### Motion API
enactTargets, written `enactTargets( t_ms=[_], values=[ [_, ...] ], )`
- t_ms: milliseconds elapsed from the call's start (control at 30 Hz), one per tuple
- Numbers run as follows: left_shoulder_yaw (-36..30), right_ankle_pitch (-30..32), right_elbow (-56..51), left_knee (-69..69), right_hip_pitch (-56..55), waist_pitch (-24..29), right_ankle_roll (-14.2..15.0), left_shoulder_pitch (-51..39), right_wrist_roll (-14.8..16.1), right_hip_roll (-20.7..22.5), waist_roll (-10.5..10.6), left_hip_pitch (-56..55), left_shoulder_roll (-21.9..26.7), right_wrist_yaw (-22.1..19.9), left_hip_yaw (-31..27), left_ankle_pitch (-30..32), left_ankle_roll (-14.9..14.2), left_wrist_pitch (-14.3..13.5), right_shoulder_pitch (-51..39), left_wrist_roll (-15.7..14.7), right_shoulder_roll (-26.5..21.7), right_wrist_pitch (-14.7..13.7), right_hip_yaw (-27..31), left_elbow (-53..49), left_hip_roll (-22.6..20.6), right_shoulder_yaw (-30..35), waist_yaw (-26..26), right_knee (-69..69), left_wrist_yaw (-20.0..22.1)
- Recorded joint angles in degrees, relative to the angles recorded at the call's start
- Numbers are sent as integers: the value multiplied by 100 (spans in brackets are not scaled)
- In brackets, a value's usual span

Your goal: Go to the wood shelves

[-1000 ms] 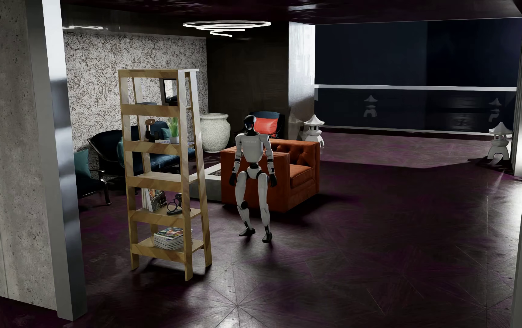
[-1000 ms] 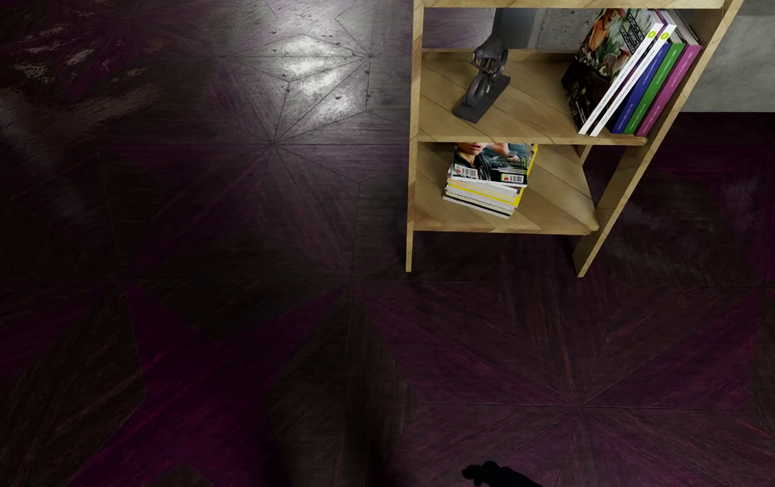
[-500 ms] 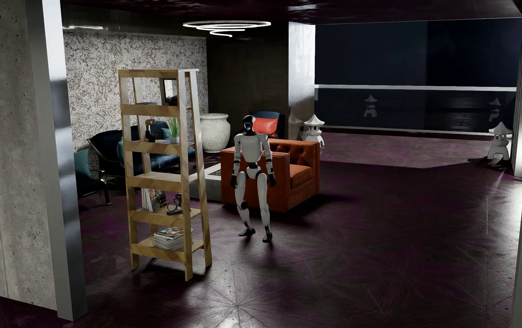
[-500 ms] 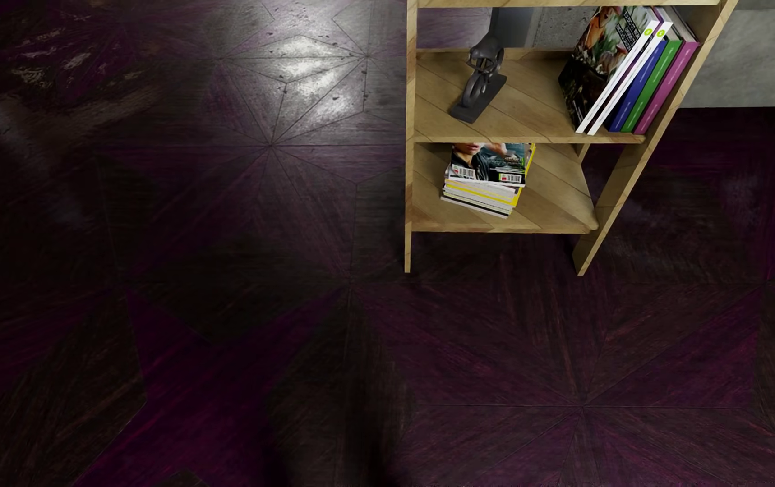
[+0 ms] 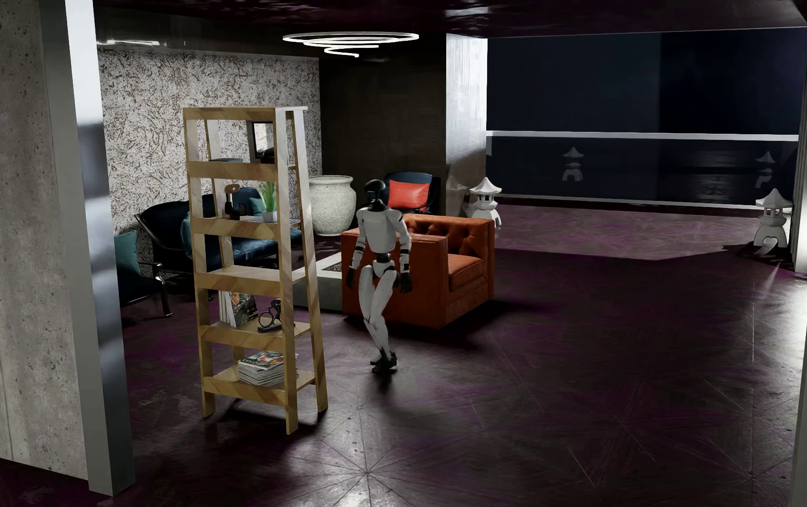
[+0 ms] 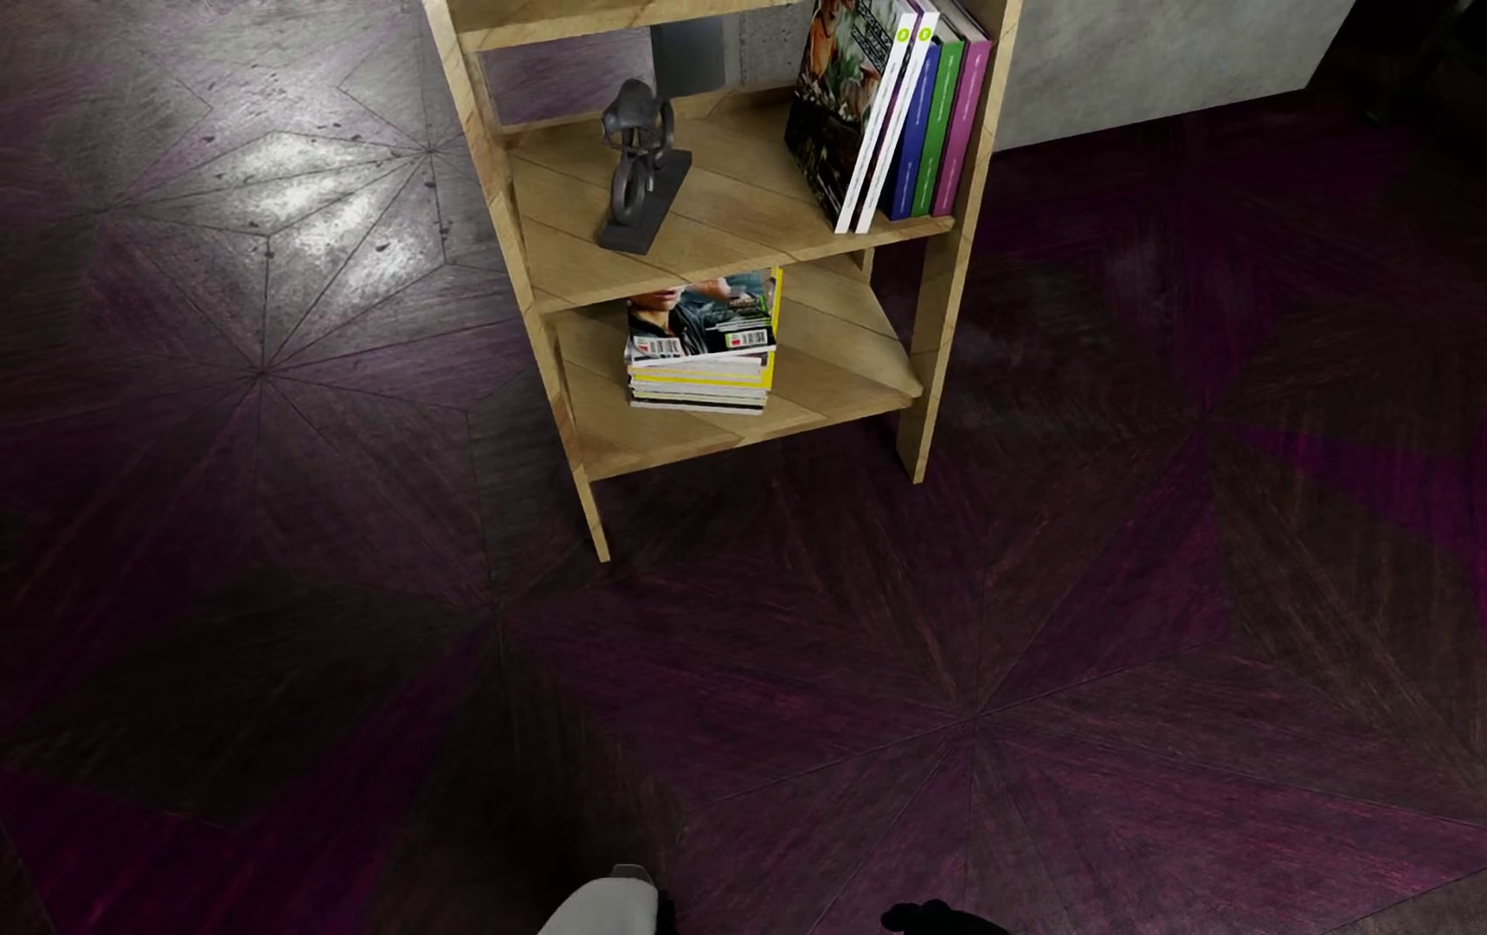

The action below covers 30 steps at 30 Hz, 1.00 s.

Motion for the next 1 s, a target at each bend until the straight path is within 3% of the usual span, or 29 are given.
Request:
enactTargets(
  t_ms=[67,133,167,200,233,300,367,400,433,467,500,533,600,700,767,833,1000],
  values=[
    [-62,-42,-153,-922,86,-18,-17,49,1,88,-9,-4,-7,24,332,48,-5,-13,-132,-11,-15,-21,222,-38,-200,52,-25,-77,7],
    [-125,-106,-163,-1879,203,-51,-36,55,43,246,-1,168,55,-41,998,337,-206,64,-305,11,62,-30,439,31,-115,99,-63,-164,-33],
    [-175,-121,-88,-2204,282,-73,-46,55,98,324,9,328,99,-80,1420,540,323,106,-404,50,118,-34,560,81,-12,121,-85,-207,-54],
    [-213,-174,34,-2340,349,-95,-53,59,171,402,16,529,147,-121,1655,400,1053,140,-492,83,179,-31,683,130,61,134,-97,-168,-71],
    [-223,-200,167,-2428,400,-110,-54,28,256,417,15,662,161,-191,1772,347,1446,177,-540,88,217,-2,785,195,78,103,-101,-87,-79],
    [-103,-17,404,-2441,386,-103,-11,-135,442,361,-19,875,142,-466,1810,307,1734,318,-442,28,275,95,758,352,72,-73,-82,364,-9],
    [-14,455,686,-2525,242,-85,104,-264,502,269,-56,1155,95,-519,1944,155,1666,331,-316,15,202,139,733,340,92,-15,-67,962,109],
    [-27,773,830,-2628,83,-79,422,-287,492,205,-70,1308,71,-378,2034,115,1647,225,-290,17,93,144,782,250,81,99,-59,1361,152],
    [-56,1119,932,-2706,-140,-68,980,-310,498,142,-86,1435,49,-220,2108,72,1637,94,-247,-2,-30,162,859,144,55,168,-48,1855,182],
    [-105,1239,927,-2704,-389,-49,2008,-404,508,16,-108,1515,3,-121,2164,9,1628,43,-133,-34,-151,209,916,52,31,143,-31,2412,211],
    [-124,1326,926,-2649,-712,-19,2102,-436,550,-30,-139,1562,-10,-140,2250,-72,1609,-44,-40,-75,-238,255,675,-44,40,65,31,3043,232],
    [-127,1223,912,-2592,-1030,10,2106,-500,609,-153,-168,1595,-26,-258,2302,-147,1583,-89,69,-101,-284,282,681,-130,55,-40,69,3579,263],
    [-122,1104,969,-2569,-1498,52,2157,-632,743,-927,-237,1668,-34,-459,2266,-230,1512,-139,242,-120,-267,319,533,-267,39,-198,39,4039,355],
    [-215,785,1069,-2658,-1668,71,1039,-710,746,-1913,-346,1773,42,-229,1988,-267,1377,-275,337,-102,-230,325,-61,-367,-72,-118,-194,3006,368],
    [-298,707,996,-2702,-1647,68,754,-700,748,-1606,-387,1835,86,-168,1757,-300,1272,-359,386,-80,-201,299,464,-357,-124,-129,-332,1681,321],
    [-378,982,919,-2745,-1380,50,1057,-709,756,-1112,-397,1887,101,-274,1508,-326,1158,-280,416,-64,-95,300,1488,-305,-141,-205,-377,444,286],
    [-160,934,918,-2735,-845,31,787,-719,571,-1150,-341,1900,54,-261,786,-285,801,155,180,-132,156,289,615,80,-41,-84,-281,-6,378]
  ],
)
